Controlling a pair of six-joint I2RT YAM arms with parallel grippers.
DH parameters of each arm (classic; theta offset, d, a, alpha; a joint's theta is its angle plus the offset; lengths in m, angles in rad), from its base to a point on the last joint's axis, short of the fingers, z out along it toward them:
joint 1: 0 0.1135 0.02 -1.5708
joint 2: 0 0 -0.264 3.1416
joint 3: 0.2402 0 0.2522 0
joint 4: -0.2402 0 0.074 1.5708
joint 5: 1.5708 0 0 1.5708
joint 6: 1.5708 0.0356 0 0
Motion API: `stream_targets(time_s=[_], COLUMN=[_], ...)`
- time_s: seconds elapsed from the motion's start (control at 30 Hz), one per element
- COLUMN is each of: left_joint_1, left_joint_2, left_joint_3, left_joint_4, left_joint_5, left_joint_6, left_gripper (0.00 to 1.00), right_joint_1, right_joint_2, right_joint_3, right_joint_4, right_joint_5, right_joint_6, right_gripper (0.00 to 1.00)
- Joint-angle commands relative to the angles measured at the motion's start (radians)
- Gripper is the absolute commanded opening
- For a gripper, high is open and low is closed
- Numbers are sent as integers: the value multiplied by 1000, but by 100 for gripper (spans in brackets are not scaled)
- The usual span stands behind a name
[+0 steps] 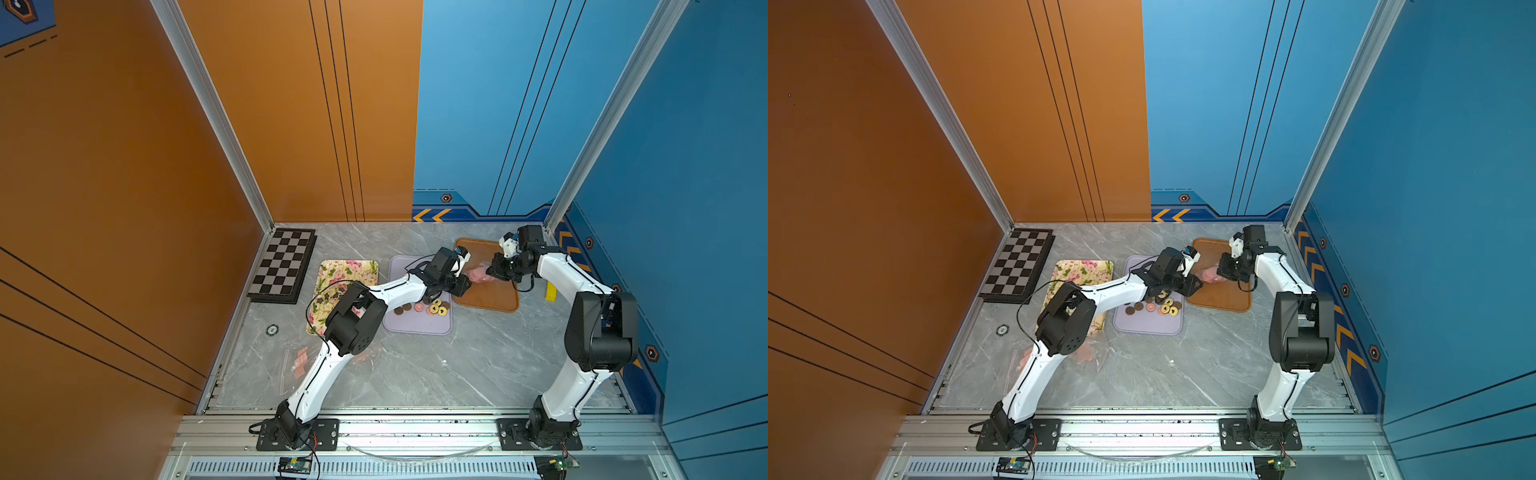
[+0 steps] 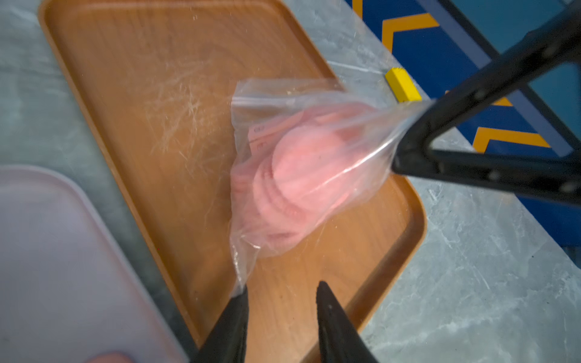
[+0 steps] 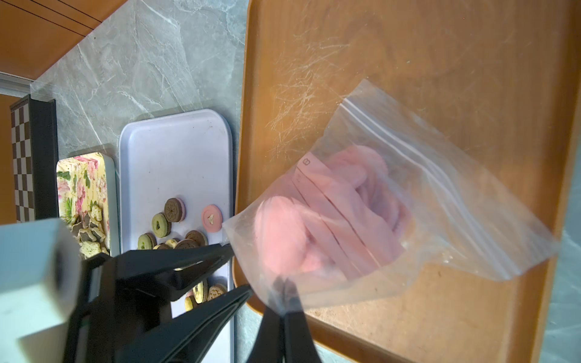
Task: Pour cookies out of the ziploc bag
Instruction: 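Pour the cookies out of the ziploc bag onto the tray.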
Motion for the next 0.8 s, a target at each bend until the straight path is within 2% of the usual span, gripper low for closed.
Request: stream_targets(time_s=[0.0,0.37,0.67,0.77], left_joint_1=[7,19,31,37], left_joint_2=[-52,-6,10,33], left_joint_3=[-17,29,27,59], left_joint_4=[58,59,48,33], left_joint_5=[41,78,38,56], left_joint_6=[-7,1,11,7], left_gripper=[38,38,39,41], right_joint_1=[-9,-12,-12,-12], right_joint_2=[-30,-31,-36,-34], right_joint_3=[14,16,17,17], right_joint_4=[-11,-10,-10,-11], right_joint_5=[-13,-21,-23,-25], right_joint_6=[-9,-12,-12,-12], right_gripper=[0,0,0,0])
